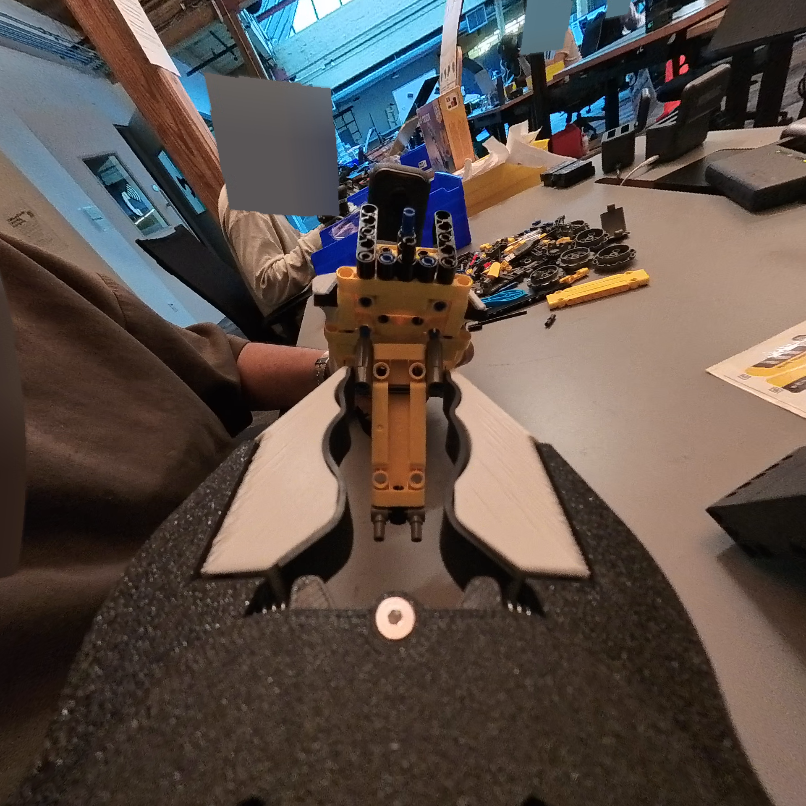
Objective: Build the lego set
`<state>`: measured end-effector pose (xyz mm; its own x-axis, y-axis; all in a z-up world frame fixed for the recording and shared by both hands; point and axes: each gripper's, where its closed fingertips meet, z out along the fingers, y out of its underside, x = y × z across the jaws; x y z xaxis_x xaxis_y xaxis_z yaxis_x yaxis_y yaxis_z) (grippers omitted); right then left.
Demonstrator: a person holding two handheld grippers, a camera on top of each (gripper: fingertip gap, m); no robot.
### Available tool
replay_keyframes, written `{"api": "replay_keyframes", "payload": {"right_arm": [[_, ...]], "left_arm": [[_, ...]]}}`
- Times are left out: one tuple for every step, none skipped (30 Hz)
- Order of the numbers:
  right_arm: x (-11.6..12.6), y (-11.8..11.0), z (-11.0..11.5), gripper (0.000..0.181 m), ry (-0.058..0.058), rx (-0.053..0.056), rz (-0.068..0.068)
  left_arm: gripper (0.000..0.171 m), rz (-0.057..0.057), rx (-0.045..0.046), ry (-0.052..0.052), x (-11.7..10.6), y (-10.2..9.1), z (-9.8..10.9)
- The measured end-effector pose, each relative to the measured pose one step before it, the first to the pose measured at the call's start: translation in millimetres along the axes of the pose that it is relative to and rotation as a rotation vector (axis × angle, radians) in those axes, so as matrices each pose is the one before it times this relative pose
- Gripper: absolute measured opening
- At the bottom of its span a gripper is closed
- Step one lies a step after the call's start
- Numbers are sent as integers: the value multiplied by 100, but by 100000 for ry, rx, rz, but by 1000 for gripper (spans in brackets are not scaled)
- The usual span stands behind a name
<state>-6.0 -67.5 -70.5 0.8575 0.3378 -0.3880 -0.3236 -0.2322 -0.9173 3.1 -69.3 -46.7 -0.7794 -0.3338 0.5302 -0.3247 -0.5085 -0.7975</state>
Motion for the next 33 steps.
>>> {"api": "replay_keyframes", "payload": {"right_arm": [[-29,-1,2,39,-314,49,319],[-27,-7,5,39,-318,138,457],[-6,9,15,39,-243,176,640],[6,-15,-9,39,-227,387,790],[30,-9,3,39,-130,346,914],[41,35,-9,39,-63,109,834],[42,37,-3,39,-96,-154,723],[19,40,-8,39,-49,-130,631],[17,-5,-11,39,28,60,409],[-8,6,-9,39,-235,-1,470],[3,-6,-16,38,-240,63,729],[15,3,-13,38,-168,165,655],[14,39,3,38,-200,-58,703],[40,62,8,38,-12,-70,727],[43,38,20,38,38,61,608],[23,5,22,39,-10,299,529],[23,0,21,38,121,424,470],[42,13,17,38,177,474,395],[22,-39,8,38,209,771,477],[6,-39,4,38,160,673,360],[14,-60,-10,38,132,684,118],[-11,-58,-14,38,-212,538,222],[-10,-46,-17,38,-488,364,516],[-4,-30,-32,38,-627,195,609],[-7,-131,-85,38,-771,843,656],[1,-208,-127,38,-806,1089,613],[93,-216,-159,38,-377,712,671],[68,-329,-189,38,38,1244,-68],[-170,-279,-97,38,-463,860,-879],[-403,-148,-20,38,-1435,214,-407],[46,-237,-76,38,2025,1204,-1307],[251,50,-46,38,3318,-1258,-3482],[195,35,-40,39,2668,-1372,-3856]], "left_arm": [[61,-7,-453,-1,26,30,4],[61,59,-291,54,33,6,2],[61,26,124,-168,-12,2,3],[61,-260,258,51,3,2,-9],[61,-353,409,-114,-50,6,0],[61,-213,220,-191,-59,35,6],[61,-96,-204,-69,-51,70,-21],[61,-17,-288,-100,-44,57,-18],[61,575,-156,-269,-25,28,13],[61,517,-179,-103,20,18,11],[61,150,-176,-256,-18,27,12],[61,223,24,-207,-24,26,12],[61,175,-67,-213,-38,39,0],[61,338,-204,-395,-62,53,-12],[61,-20,4,-201,-54,15,-10],[61,-536,240,65,-39,-15,-20],[61,15,214,-327,-59,-8,-7],[61,207,245,-328,-41,-30,-7],[61,-84,337,-65,-30,-38,-8],[61,-271,146,-7,-24,-18,-10],[61,27,14,2,-5,-7,-7],[61,-339,0,212,10,-15,4],[61,-226,-28,271,31,19,11],[61,488,-236,-288,-7,53,16],[61,819,-469,-258,19,93,12],[61,495,-1050,-314,-16,187,36],[61,649,-1414,-737,-95,321,63],[61,424,-3209,-233,-22,684,196],[62,236,-4094,1405,350,991,496],[61,-4174,4191,2680,411,-429,199],[60,-3485,1112,1462,-39,-207,110],[61,-599,-971,-434,-317,35,51],[61,682,-758,-1471,-341,-38,-62]]}}
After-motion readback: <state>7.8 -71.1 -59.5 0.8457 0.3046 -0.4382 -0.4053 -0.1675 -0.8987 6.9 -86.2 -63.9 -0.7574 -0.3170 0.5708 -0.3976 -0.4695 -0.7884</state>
